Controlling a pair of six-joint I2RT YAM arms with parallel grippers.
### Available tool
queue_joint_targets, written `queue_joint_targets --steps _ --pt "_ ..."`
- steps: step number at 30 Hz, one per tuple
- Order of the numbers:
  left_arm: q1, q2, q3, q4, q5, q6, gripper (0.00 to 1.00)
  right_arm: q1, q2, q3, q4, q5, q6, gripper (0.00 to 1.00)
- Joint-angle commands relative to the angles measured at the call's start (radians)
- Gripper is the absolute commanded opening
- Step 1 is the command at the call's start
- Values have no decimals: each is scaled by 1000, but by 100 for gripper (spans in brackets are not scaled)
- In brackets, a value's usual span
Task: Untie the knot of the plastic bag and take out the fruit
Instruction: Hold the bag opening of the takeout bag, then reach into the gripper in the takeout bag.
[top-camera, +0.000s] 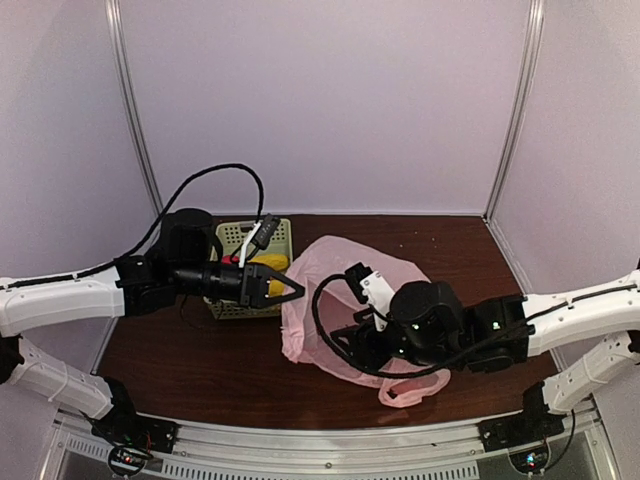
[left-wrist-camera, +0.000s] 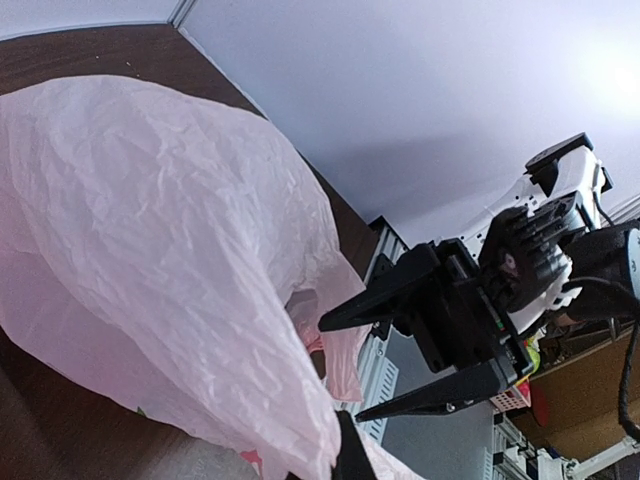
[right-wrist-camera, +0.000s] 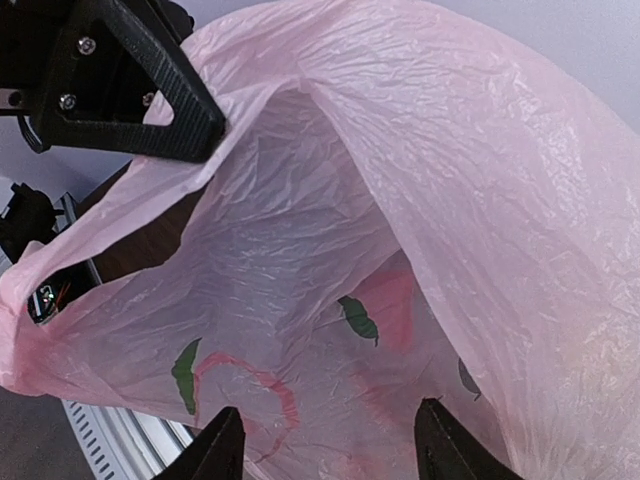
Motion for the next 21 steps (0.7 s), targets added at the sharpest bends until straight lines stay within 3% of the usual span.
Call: queue_joint_targets --steps 1,21 --pt "-7 -6 28 46 9 -10 0 12 80 80 -65 27 -37 57" --pt "-7 -34 25 44 -12 -16 0 14 310 124 -216 95 14 48"
